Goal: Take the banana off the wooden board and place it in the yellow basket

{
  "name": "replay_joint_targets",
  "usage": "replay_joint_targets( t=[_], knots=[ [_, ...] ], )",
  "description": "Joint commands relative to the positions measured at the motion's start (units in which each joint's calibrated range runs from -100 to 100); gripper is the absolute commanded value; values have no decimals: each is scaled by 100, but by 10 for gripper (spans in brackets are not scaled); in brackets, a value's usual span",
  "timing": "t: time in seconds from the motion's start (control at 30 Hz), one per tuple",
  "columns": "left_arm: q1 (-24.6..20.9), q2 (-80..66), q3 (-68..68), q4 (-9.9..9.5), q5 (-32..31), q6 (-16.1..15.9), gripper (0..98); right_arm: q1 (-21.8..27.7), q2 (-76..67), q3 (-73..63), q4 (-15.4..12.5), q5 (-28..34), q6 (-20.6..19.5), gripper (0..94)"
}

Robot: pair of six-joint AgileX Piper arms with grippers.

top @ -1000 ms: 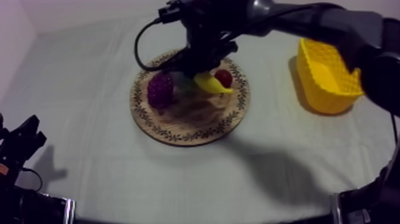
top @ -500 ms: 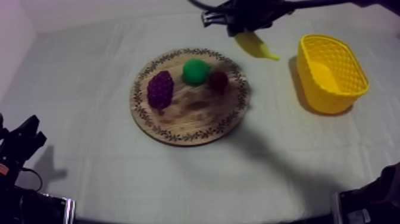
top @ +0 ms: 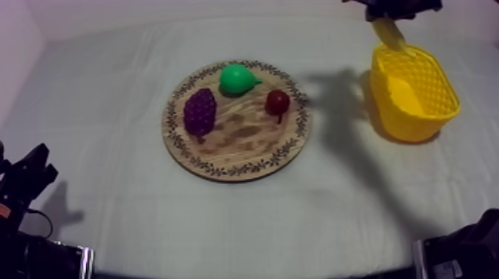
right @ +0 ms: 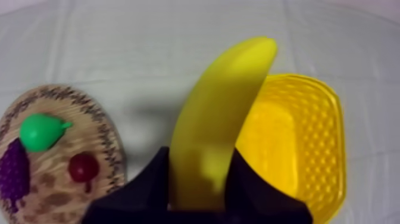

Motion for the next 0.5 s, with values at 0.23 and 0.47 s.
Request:
replay_joint_targets(
  t=[0.23, 0.47],
  knots=[
    [-1, -5, -4, 0, -1, 1, 0, 673, -22, 653, 194, -285, 21, 108],
    [-1, -5, -4, 0, -1, 1, 0, 922, 226, 1245, 418, -580, -98, 106]
  ],
)
